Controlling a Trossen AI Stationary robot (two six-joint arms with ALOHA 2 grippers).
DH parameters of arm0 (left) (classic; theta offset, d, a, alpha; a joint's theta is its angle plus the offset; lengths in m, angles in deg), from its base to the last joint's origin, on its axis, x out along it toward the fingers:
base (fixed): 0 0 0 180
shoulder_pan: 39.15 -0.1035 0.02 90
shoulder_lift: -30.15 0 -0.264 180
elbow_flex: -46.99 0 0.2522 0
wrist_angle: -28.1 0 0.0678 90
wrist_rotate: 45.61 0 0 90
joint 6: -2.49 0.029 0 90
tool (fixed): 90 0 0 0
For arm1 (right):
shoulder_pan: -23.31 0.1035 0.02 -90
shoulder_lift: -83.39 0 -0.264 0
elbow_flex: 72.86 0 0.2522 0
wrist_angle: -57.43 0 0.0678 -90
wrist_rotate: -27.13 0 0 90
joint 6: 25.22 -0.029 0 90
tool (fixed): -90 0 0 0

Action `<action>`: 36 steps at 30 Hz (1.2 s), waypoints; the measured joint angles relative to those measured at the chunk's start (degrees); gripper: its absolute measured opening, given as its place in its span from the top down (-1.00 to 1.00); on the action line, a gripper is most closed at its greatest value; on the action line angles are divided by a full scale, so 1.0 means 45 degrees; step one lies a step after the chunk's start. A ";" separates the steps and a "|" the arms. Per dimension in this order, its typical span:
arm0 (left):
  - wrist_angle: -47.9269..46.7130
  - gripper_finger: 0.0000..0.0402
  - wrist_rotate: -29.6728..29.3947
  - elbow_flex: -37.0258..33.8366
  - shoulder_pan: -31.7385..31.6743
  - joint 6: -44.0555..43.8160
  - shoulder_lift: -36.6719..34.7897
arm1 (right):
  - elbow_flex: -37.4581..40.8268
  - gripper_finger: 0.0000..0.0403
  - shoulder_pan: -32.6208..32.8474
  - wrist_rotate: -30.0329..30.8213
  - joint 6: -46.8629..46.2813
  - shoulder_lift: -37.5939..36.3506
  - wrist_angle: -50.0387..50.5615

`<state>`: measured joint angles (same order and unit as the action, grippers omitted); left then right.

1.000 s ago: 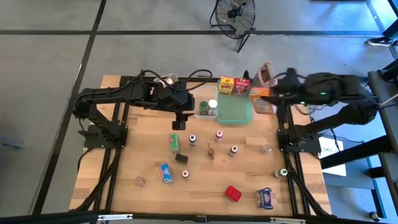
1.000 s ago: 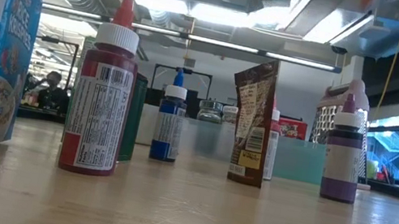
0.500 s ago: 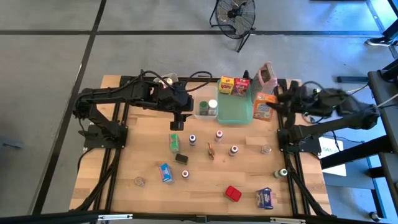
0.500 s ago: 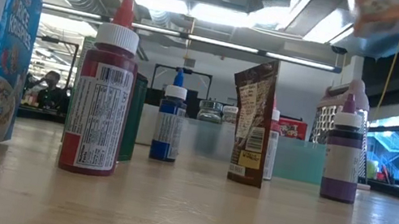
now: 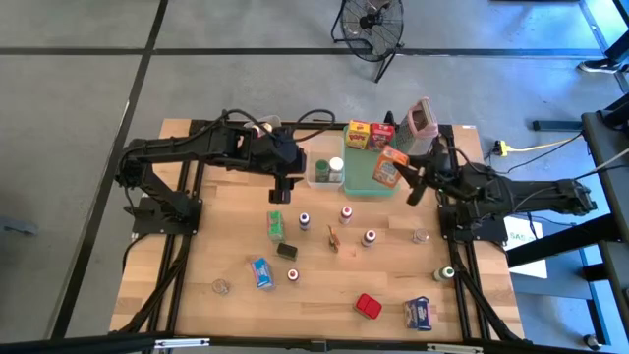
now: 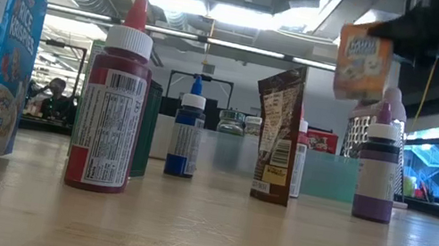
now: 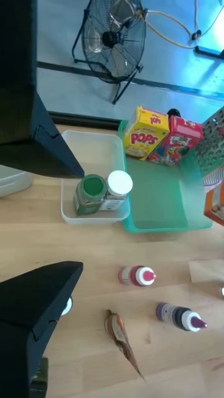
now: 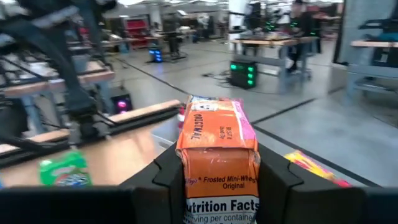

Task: Pick & Place Kitchen Items
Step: Put the orange cereal box into the green bin

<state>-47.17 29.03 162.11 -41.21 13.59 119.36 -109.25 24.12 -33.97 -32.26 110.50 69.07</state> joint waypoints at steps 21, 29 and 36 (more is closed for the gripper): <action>0.0002 -0.12 0.0379 0.0005 -0.0099 -0.0348 0.0000 | 0.1655 0.34 -0.4670 -0.3823 0.0255 0.3786 -0.4665; 0.0002 -0.12 0.0437 0.0010 -0.0099 -0.0338 0.0000 | 0.1957 0.34 -0.6503 -0.6530 0.0332 0.5303 -0.5582; -0.0003 -0.12 0.0438 0.0010 -0.0144 -0.0334 0.0000 | 0.1952 0.34 -0.7796 -0.8927 0.0391 0.6935 -0.7925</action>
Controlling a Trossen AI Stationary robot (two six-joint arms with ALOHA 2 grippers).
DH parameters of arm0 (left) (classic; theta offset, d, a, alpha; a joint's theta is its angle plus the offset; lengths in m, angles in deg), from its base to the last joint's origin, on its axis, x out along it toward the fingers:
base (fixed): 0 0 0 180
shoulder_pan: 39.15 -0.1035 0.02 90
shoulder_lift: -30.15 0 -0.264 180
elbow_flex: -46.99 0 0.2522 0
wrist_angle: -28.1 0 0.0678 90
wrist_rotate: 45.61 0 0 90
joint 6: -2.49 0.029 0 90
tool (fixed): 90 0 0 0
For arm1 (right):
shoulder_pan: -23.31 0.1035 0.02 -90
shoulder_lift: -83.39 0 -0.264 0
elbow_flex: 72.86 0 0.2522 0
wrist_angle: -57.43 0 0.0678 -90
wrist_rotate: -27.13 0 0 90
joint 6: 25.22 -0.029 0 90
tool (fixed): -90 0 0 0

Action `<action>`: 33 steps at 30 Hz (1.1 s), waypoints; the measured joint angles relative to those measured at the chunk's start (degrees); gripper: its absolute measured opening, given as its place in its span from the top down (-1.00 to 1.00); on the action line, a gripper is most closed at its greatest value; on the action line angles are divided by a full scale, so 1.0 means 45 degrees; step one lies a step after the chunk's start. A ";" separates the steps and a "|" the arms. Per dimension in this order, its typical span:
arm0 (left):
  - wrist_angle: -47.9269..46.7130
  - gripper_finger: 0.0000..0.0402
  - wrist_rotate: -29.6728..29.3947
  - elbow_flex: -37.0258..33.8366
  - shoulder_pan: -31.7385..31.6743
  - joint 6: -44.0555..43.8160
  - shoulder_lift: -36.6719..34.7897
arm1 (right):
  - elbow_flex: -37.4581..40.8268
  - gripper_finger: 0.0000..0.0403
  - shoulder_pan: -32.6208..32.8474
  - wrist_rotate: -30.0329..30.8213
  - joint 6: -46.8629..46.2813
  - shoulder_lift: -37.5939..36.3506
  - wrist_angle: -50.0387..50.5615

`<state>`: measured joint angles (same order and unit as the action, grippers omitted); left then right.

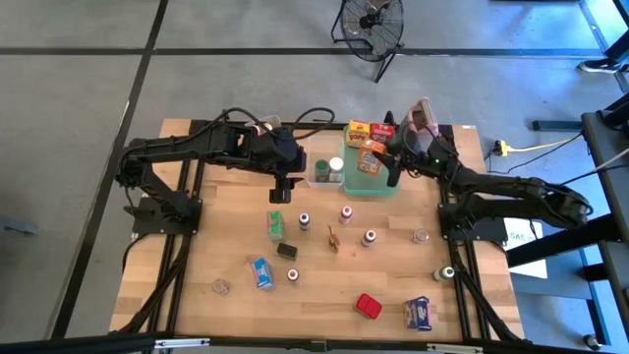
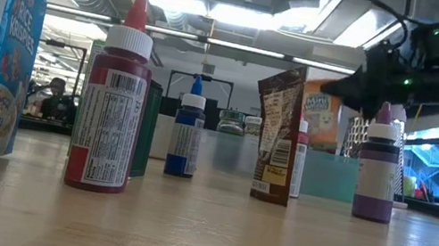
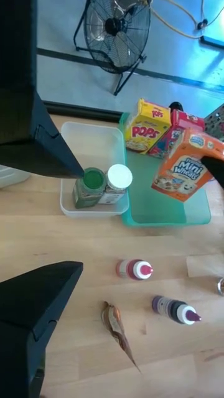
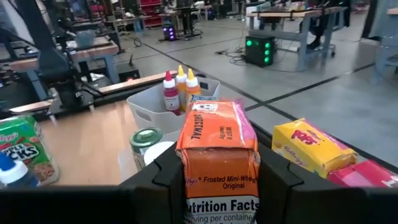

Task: Pick & Place Kitchen Items
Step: Put the orange cereal box into the green bin

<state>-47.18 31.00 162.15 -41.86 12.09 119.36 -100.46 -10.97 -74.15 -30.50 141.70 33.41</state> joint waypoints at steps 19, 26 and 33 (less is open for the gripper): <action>-0.0040 -0.11 0.0984 0.0000 -0.0685 -0.0579 0.0000 | -0.0015 0.34 -0.1663 -0.2565 0.0751 0.4231 -0.2896; -0.0039 -0.11 0.1006 0.0000 -0.0702 -0.0763 0.0000 | -0.0289 0.34 -0.2168 -0.3217 0.0756 0.5830 -0.4355; -0.0039 -0.11 0.1007 0.0000 -0.0702 -0.0970 0.0000 | -0.1535 0.34 -0.2312 -0.3892 0.1323 0.7449 -0.4362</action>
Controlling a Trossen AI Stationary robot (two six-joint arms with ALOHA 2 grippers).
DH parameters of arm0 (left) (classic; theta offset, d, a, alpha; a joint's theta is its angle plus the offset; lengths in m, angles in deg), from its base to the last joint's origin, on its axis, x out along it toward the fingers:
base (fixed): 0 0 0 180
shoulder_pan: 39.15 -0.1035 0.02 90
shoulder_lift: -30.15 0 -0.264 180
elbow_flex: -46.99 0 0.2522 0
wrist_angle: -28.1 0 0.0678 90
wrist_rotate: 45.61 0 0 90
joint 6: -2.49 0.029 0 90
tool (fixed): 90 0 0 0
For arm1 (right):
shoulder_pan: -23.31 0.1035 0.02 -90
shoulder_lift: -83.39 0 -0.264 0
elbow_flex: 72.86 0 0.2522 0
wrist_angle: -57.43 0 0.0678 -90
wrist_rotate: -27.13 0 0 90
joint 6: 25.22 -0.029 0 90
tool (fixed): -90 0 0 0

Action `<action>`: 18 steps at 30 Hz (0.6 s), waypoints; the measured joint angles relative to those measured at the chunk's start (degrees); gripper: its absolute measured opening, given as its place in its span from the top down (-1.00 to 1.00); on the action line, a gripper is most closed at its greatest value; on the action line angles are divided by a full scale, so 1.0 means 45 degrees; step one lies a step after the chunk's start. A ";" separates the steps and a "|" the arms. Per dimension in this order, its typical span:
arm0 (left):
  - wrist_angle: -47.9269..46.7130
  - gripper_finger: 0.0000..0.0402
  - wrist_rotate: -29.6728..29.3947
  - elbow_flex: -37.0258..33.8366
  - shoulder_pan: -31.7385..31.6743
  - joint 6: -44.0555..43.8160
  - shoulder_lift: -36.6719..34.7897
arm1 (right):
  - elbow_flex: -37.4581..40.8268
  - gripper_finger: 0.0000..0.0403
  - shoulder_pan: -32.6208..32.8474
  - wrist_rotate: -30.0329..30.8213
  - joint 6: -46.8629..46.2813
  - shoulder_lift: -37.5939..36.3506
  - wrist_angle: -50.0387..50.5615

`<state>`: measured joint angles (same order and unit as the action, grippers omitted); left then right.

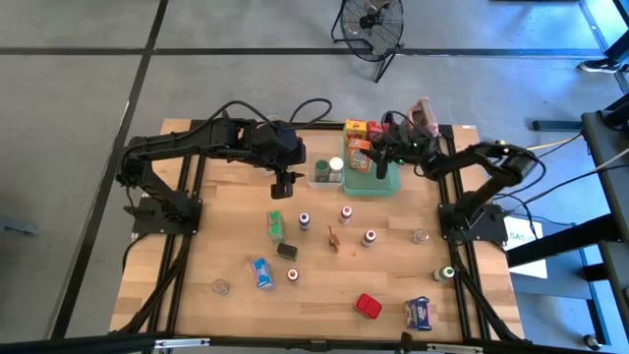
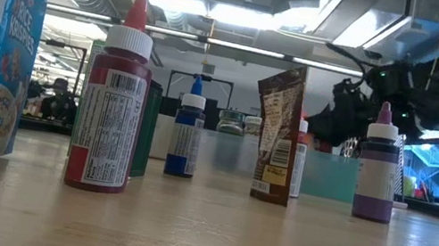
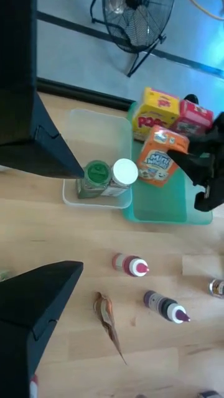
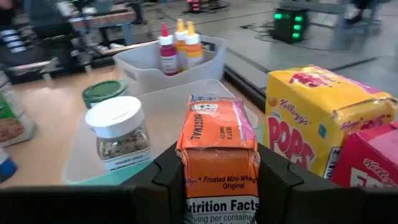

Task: Pick & Place Kitchen Items
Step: Put the orange cereal box into the green bin

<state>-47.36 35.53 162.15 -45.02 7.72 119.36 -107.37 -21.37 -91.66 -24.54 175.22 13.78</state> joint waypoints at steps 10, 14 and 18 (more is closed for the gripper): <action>-0.0486 -0.10 -0.0002 0.0000 0.0000 0.0000 0.0000 | -0.0942 0.34 0.0015 -0.1099 -0.0058 0.1005 0.0051; -0.0729 -0.10 -0.0002 0.0000 0.0000 0.0005 0.0000 | -0.0942 0.34 0.0015 -0.0994 -0.0056 0.1010 0.0000; -0.0729 -0.10 0.0002 0.0000 -0.0064 0.0203 0.0000 | -0.0942 0.34 0.0015 -0.0889 -0.0149 0.1010 0.0076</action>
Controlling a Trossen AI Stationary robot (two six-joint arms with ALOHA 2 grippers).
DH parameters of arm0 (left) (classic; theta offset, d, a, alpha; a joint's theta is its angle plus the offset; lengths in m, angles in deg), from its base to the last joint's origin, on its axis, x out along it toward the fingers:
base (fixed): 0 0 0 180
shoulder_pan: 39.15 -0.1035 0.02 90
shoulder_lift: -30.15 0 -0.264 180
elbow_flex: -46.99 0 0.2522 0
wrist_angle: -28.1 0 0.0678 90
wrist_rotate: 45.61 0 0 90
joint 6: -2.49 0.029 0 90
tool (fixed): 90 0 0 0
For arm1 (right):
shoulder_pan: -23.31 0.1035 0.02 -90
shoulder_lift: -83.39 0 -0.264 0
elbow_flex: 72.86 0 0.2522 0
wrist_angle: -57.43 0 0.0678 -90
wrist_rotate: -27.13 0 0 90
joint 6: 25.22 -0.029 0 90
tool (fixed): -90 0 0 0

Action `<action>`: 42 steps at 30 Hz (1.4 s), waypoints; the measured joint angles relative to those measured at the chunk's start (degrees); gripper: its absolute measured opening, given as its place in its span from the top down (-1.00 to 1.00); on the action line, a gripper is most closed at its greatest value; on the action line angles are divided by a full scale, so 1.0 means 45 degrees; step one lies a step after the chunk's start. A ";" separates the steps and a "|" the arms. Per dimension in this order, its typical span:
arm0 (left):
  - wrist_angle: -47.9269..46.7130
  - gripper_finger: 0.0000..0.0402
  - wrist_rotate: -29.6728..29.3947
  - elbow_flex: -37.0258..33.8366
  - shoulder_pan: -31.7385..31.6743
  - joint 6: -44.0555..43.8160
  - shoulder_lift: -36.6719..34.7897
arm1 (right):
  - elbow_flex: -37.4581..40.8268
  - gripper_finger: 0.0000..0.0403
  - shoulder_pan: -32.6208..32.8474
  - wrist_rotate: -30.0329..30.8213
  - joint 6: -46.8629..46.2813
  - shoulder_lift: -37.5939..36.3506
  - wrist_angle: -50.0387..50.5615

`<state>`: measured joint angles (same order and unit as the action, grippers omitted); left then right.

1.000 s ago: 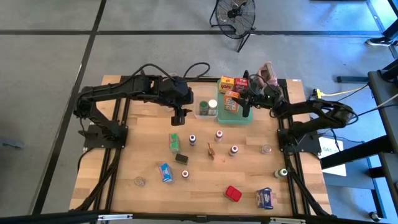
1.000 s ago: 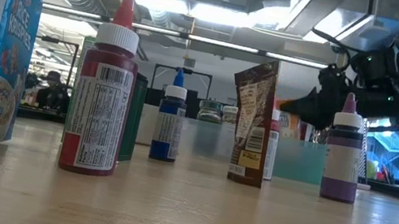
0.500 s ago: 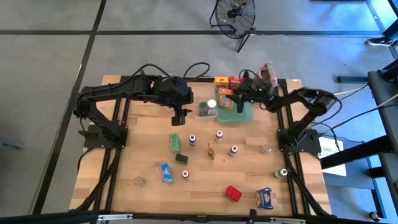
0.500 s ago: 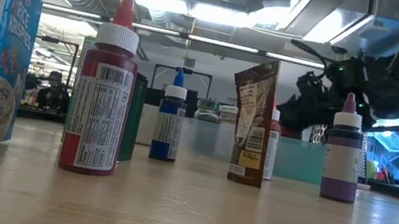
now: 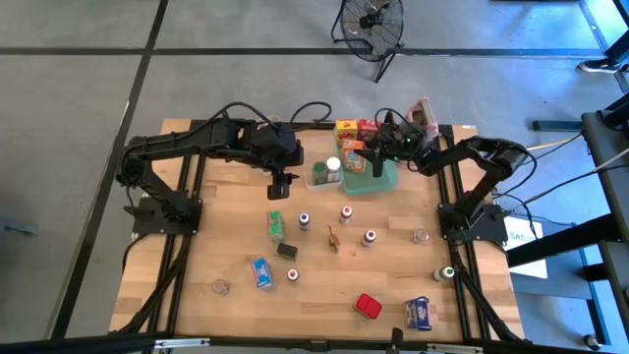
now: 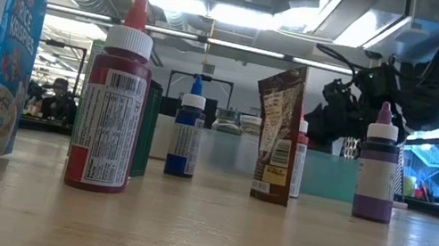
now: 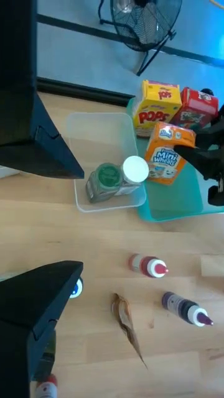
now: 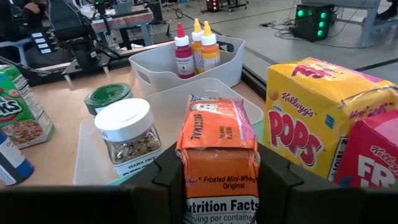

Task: Pick & Place Kitchen Items
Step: Put the orange cereal box into the green bin, then put the red seasoning can into the white bin

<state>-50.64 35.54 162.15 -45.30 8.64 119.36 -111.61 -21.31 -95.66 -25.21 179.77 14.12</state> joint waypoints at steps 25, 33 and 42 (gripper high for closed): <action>0.0005 -0.08 0.0527 0.0000 -0.0242 0.0040 0.0000 | 0.0005 -0.10 0.0010 -0.0065 -0.1269 0.0010 -0.0792; 0.0000 -0.08 0.0564 0.0000 -0.0242 0.0280 0.0000 | 0.0005 -0.10 0.0010 -0.2219 -0.2028 0.0010 -0.2075; 0.0005 -0.07 0.0564 0.0000 -0.0242 0.0477 0.0000 | 0.0005 -0.10 0.0010 -0.2813 -0.3648 -0.0015 -0.4252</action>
<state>-50.61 38.08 162.15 -46.39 10.78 119.36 -111.59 -21.26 -108.32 -41.63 179.70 -5.01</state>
